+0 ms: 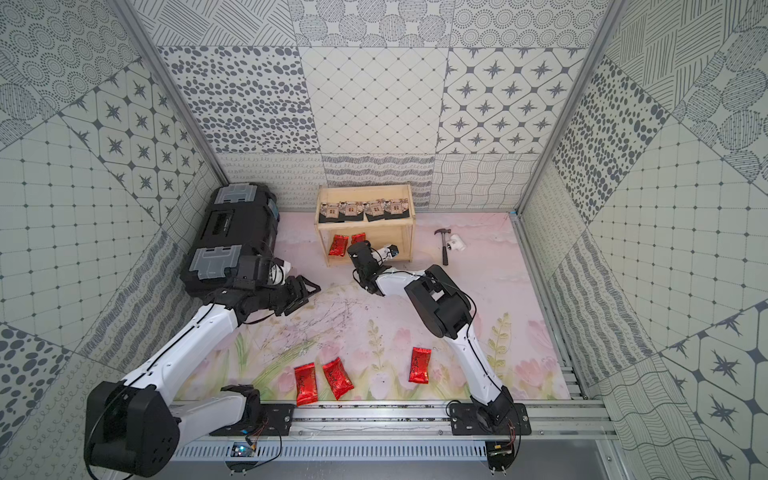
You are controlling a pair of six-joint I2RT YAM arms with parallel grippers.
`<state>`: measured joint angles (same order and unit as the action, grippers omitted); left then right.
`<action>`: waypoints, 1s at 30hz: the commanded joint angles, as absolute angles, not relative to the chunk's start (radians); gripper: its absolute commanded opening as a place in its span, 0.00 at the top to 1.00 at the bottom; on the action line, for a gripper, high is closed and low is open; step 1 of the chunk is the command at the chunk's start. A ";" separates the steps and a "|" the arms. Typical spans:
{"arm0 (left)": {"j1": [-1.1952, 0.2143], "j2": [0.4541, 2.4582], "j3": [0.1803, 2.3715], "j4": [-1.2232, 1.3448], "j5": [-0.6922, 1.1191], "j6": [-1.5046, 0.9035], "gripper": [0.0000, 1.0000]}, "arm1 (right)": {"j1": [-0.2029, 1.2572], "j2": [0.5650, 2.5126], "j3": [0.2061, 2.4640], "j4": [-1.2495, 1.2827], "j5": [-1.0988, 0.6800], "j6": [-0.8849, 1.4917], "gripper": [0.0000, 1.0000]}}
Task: Place the tea bags on the shelf by color
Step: Place the tea bag on the shelf.
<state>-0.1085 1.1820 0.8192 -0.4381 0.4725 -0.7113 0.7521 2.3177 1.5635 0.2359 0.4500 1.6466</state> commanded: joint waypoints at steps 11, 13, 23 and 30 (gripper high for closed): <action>-0.104 1.186 0.806 -0.454 0.507 -0.688 0.36 | 0.770 2.389 1.641 0.231 0.408 1.672 1.00; -0.104 1.188 0.803 -0.423 0.509 -0.689 0.36 | 0.772 2.388 1.646 0.229 0.407 1.671 1.00; -0.104 1.192 0.796 -0.411 0.521 -0.695 0.36 | 0.773 2.387 1.641 0.234 0.389 1.669 0.97; -0.096 1.203 0.794 -0.397 0.537 -0.702 0.37 | 0.773 2.355 1.597 0.246 0.369 1.664 0.72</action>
